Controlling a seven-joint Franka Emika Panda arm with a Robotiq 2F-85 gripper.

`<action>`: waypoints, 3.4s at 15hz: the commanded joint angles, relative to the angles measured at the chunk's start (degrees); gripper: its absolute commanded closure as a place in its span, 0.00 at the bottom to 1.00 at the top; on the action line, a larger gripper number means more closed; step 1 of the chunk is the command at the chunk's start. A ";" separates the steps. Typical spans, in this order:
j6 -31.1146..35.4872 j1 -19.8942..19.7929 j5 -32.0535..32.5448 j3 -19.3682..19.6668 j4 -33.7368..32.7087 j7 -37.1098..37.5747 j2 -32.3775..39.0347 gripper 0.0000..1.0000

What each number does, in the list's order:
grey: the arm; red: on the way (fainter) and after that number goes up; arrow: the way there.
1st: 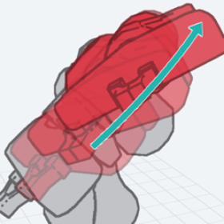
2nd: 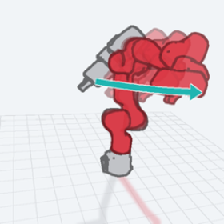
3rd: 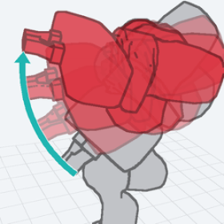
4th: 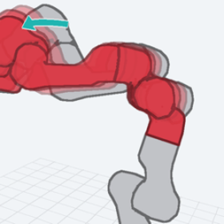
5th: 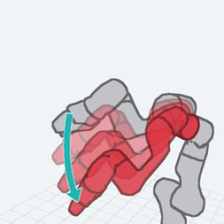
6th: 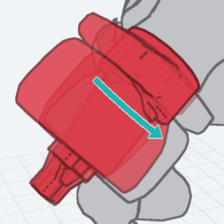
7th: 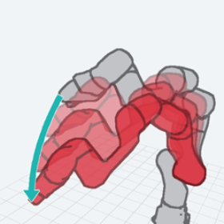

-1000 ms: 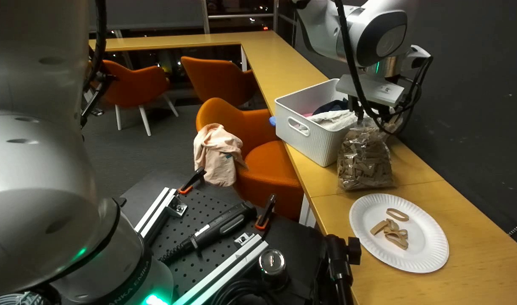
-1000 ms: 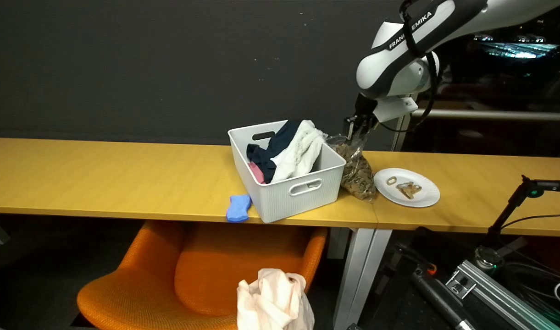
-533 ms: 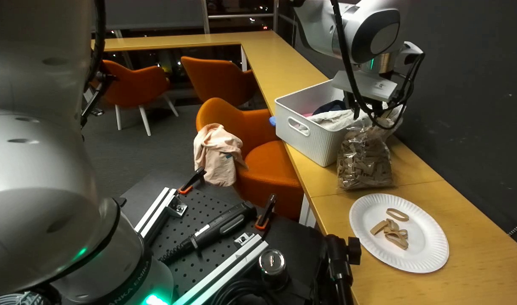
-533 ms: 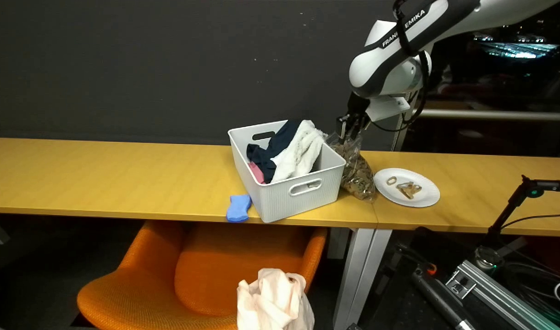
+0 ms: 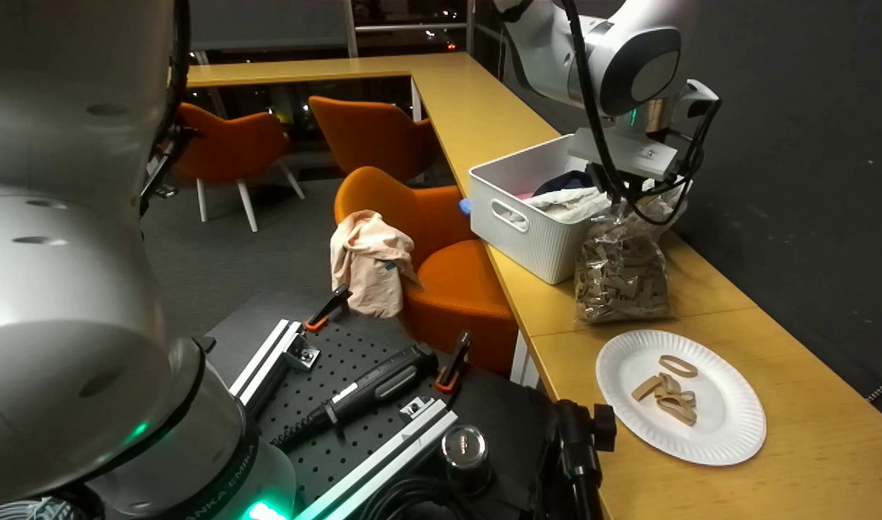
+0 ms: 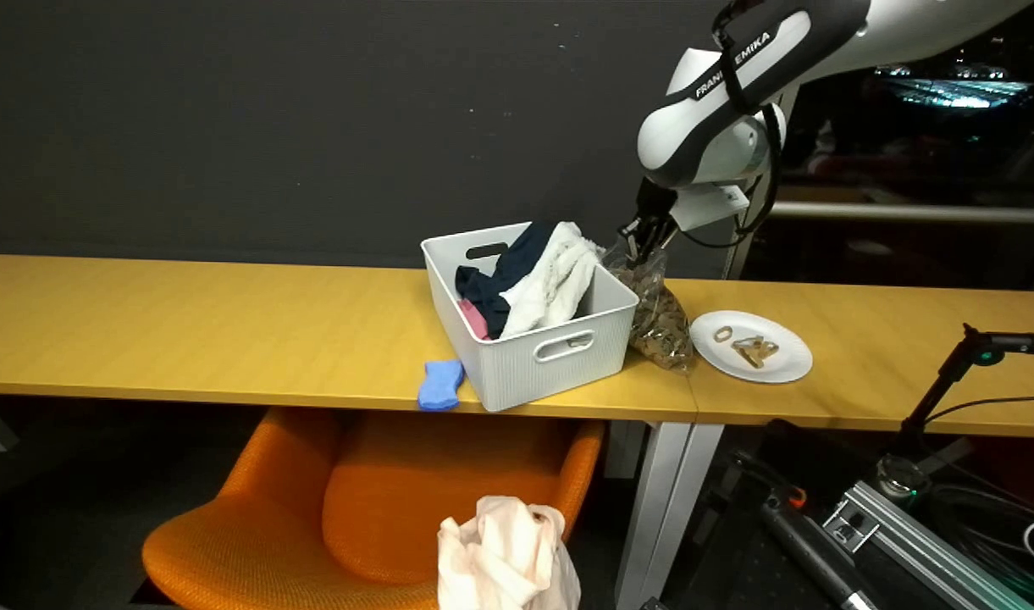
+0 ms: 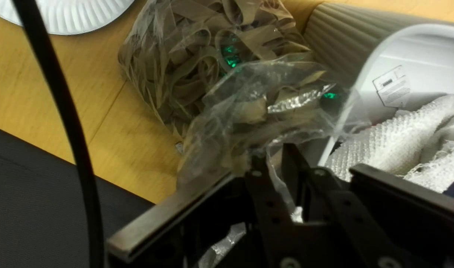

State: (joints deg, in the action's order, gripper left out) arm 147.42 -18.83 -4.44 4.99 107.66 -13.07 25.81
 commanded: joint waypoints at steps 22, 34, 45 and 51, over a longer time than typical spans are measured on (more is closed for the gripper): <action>-0.79 -2.85 -1.74 -0.78 -3.46 -3.54 6.01 0.78; -0.96 -2.09 -0.68 -0.35 -3.65 -2.90 8.28 0.34; -0.06 -1.76 0.16 0.22 -2.40 -2.50 8.94 0.31; -0.18 -1.92 -0.02 0.18 -2.53 -2.57 8.40 0.77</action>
State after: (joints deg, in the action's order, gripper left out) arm 147.46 -20.72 -4.82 4.89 105.38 -15.26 34.41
